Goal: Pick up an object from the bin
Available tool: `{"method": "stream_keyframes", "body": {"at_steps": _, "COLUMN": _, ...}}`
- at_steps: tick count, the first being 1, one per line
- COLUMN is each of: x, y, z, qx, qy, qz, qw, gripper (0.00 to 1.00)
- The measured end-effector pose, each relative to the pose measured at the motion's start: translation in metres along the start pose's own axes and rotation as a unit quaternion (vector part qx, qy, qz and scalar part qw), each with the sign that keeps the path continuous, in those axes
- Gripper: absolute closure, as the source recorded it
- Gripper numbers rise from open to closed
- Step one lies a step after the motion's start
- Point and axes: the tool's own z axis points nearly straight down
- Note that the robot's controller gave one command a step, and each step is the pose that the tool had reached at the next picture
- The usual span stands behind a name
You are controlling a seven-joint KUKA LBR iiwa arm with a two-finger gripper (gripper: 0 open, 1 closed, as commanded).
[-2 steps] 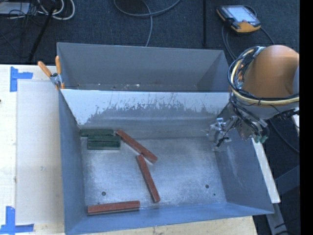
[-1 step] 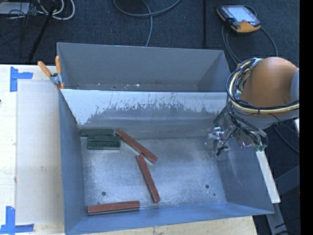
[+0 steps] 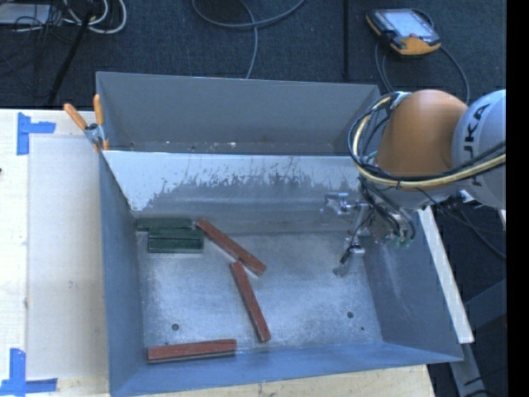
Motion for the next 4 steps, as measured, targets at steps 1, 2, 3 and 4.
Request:
{"method": "stream_keyframes", "body": {"at_steps": 1, "x": 0.0, "y": 0.0, "z": 0.0, "qx": 0.0, "qy": 0.0, "qz": 0.0, "qw": 1.0, "gripper": 0.0}}
{"method": "stream_keyframes", "body": {"at_steps": 2, "x": 0.008, "y": 0.047, "z": 0.048, "qx": 0.001, "qy": -0.0025, "qz": -0.025, "qw": 0.9997, "gripper": 0.0}}
{"method": "stream_keyframes", "body": {"at_steps": 3, "x": 0.006, "y": 0.071, "z": 0.077, "qx": -0.001, "qy": 0.0019, "qz": 0.026, "qw": 0.9997, "gripper": 0.0}}
{"method": "stream_keyframes", "body": {"at_steps": 4, "x": -0.008, "y": 0.079, "z": 0.081, "qx": 0.001, "qy": 0.0002, "qz": 0.077, "qw": 0.997, "gripper": 0.0}}
